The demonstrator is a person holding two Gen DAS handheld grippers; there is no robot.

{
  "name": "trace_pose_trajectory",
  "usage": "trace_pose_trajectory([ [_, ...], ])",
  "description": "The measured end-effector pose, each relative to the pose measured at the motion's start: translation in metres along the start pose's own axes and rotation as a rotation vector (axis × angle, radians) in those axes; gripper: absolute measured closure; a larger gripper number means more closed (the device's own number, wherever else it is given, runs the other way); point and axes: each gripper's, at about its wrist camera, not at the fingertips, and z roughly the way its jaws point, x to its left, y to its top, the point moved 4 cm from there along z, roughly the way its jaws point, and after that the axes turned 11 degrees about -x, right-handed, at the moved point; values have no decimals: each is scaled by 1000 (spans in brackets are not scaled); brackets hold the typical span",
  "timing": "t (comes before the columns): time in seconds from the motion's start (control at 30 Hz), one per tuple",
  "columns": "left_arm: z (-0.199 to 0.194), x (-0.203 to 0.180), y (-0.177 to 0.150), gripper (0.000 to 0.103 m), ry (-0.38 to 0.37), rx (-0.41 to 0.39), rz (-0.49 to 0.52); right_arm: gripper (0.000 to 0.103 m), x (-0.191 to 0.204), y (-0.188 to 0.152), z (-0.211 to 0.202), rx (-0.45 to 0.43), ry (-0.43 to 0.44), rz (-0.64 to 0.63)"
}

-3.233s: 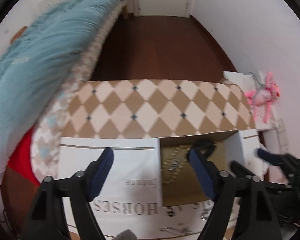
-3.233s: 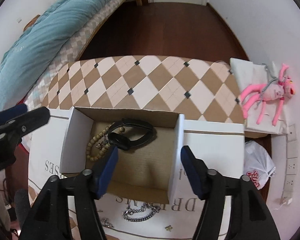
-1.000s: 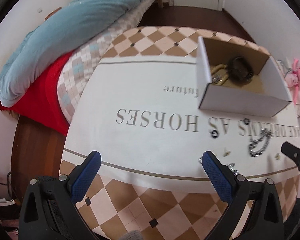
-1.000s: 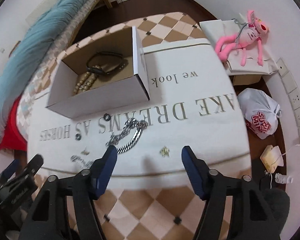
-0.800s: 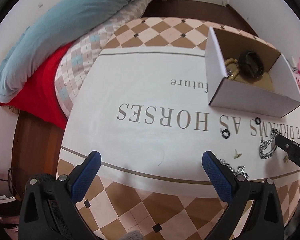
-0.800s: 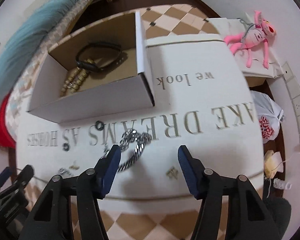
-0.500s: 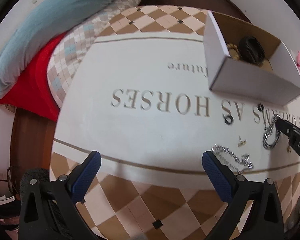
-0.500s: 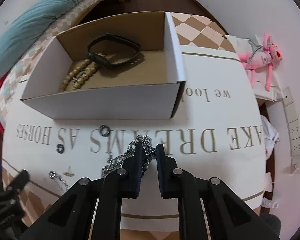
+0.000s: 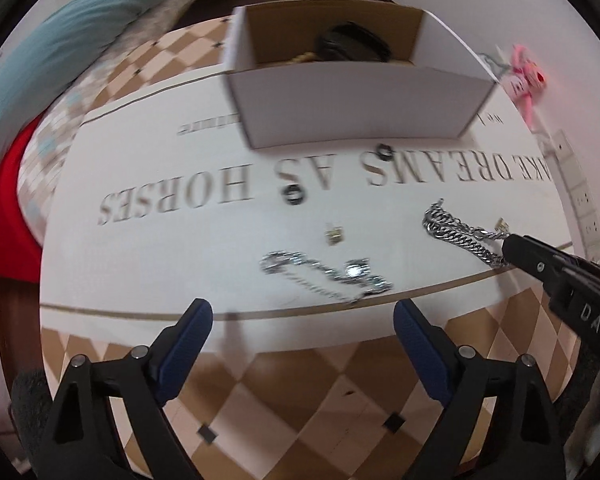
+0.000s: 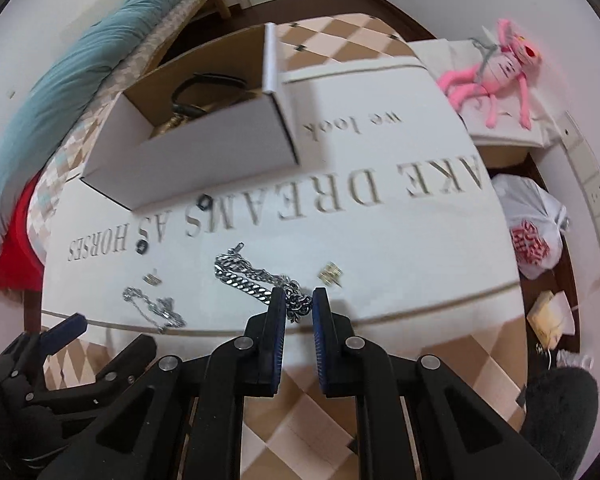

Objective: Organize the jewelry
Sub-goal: 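Grasp the silver chain bracelet with the right tool while the left tool grasps the silver necklace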

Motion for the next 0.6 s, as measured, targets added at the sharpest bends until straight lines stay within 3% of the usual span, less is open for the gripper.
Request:
trace_pose_trajectory([
  [0.1,6,-12,3,12,-3,0,26,89,-10,-5,1,5,-12,23],
  [0.3,19,-26,8,23,-9,-4,74,89,-20,-7,2,8,-26,56],
  [0.33,19,-25,8,30,-21,-7,75,89,-21,-6,2,9,-27,59],
  [0.37,18,-26,10,48,-49,-16,70,89,-21,-6,2,10,-27,61],
  [0.4,17,-27,13,57,-66,-26,65,89,-20,-6,2,10,-27,62],
  [0.47,18,-29,18,86,-76,-29,85,89,-20,-6,2,12,-28,61],
  [0.5,19,-30,21,94,-83,-26,88,89,-20,-6,3,13,-25,63],
  [0.6,21,-26,26,97,-116,-18,71,89,-16,-7,3,18,-17,64],
])
